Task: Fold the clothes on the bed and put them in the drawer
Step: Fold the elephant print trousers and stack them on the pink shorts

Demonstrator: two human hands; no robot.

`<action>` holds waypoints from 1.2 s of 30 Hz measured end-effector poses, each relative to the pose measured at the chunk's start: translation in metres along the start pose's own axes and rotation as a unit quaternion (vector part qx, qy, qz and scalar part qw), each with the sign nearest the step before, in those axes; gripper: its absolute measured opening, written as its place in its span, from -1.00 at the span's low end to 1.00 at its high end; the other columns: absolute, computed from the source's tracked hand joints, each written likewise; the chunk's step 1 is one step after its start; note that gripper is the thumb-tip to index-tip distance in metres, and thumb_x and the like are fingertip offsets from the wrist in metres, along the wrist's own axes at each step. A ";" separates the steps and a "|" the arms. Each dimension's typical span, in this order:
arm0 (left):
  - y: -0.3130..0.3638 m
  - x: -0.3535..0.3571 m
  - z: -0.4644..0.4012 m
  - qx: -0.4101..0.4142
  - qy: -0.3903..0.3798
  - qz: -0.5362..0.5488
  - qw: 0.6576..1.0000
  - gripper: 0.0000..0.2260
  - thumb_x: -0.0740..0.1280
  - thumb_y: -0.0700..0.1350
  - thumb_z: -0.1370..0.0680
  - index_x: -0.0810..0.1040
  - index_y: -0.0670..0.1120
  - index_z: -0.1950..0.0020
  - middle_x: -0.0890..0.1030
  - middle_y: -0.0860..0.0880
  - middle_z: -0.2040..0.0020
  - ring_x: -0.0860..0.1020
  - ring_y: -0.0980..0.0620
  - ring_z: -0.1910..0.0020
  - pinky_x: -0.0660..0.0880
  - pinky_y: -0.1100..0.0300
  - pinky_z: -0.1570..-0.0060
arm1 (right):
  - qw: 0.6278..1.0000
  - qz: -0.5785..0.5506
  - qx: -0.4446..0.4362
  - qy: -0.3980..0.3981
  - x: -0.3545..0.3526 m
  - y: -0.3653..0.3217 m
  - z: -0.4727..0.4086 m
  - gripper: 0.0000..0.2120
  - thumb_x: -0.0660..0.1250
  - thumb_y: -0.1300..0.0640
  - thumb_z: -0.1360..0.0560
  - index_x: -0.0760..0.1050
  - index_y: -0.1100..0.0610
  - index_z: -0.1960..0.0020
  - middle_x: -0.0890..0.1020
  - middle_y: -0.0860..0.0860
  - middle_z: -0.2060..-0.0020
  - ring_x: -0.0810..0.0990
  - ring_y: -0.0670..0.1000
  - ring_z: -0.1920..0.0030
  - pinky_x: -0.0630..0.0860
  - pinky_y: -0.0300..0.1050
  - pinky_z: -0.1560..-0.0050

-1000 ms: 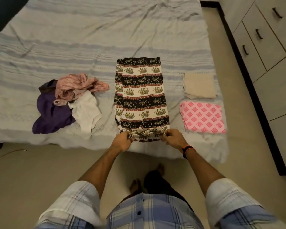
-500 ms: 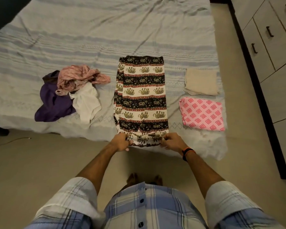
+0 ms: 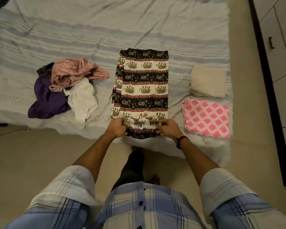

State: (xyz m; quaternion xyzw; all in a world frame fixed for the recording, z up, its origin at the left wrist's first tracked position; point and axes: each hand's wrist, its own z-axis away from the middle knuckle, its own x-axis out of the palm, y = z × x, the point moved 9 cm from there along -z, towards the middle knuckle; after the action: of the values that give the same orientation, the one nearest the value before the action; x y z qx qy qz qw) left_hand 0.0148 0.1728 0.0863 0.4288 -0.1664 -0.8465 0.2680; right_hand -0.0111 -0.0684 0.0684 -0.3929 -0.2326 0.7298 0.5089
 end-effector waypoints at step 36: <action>-0.015 -0.010 -0.296 -0.056 0.002 0.031 0.998 -0.51 0.45 -0.15 -0.50 0.40 -0.17 -0.39 0.51 -0.13 -0.31 0.54 -0.06 -0.20 0.46 0.03 -0.30 | 0.973 0.158 0.085 0.147 0.008 -0.022 -0.278 -0.57 0.40 0.06 -0.54 0.41 0.18 -0.34 0.50 0.12 -0.30 0.52 0.09 -0.25 0.46 0.03 -0.34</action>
State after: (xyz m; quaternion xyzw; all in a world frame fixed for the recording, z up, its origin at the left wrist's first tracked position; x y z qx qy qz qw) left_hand 0.2568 0.1752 -0.0857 0.4095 -0.1309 -0.8450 0.3180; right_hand 0.2253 -0.0697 -0.0799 -0.4833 -0.0273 0.7520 0.4473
